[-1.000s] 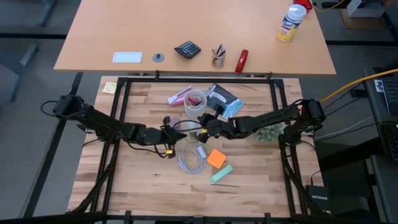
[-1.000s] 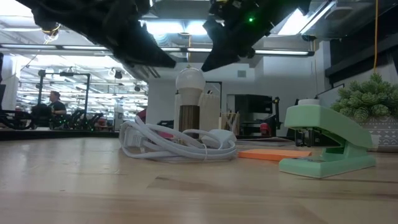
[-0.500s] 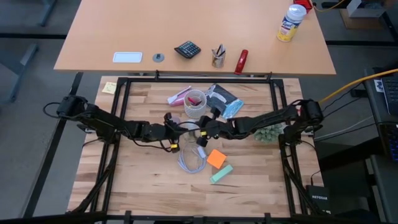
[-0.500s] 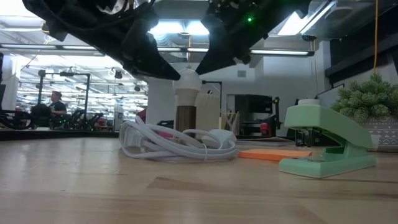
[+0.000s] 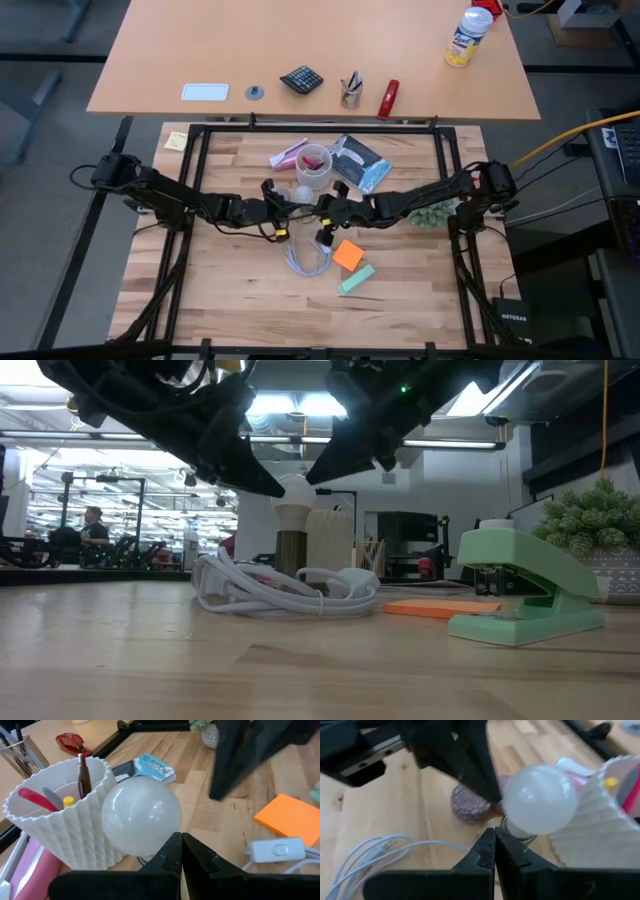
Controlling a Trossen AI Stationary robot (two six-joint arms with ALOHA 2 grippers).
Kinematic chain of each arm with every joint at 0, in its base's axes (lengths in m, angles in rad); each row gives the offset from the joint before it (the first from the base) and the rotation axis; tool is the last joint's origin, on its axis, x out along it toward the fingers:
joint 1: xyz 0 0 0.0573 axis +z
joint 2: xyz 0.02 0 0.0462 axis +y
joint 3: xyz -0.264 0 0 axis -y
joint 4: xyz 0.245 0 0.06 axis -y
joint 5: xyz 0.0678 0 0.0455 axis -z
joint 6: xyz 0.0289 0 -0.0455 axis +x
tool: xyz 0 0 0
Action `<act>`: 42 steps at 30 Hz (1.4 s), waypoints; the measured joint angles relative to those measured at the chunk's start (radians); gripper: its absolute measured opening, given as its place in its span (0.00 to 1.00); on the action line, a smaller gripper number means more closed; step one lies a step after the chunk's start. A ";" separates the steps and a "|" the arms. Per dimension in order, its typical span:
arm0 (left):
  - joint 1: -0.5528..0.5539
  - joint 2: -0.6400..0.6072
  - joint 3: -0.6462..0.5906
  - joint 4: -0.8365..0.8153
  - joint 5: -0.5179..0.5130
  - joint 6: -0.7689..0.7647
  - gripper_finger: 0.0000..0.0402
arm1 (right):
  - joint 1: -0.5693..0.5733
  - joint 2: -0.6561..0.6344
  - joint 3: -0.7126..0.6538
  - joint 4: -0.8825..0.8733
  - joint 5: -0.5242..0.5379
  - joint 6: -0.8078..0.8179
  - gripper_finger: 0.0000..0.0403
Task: Screw lightbulb
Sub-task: Insert the lightbulb into the lamp
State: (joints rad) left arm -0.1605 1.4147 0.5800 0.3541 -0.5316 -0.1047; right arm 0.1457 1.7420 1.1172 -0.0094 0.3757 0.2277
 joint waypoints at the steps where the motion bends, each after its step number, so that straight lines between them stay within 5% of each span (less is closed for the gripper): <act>1: -0.007 -0.001 0.000 0.000 0.000 0.000 0.00 | 0.006 0.000 0.000 0.005 0.024 -0.002 0.02; 12: -0.042 -0.003 0.000 0.001 0.002 0.053 0.00 | -0.008 0.000 0.000 0.007 0.301 -0.027 0.02; 24: -0.020 -0.003 0.000 0.000 0.004 0.075 0.00 | -0.136 -0.001 0.000 0.084 0.099 -0.051 0.02; 42: 0.020 -0.003 0.000 -0.041 0.001 0.071 0.00 | -0.137 0.013 0.002 0.090 -0.058 -0.044 0.02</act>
State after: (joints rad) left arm -0.1409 1.4120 0.5800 0.3136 -0.5303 -0.0335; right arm 0.0085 1.7550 1.1187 0.0803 0.3176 0.1836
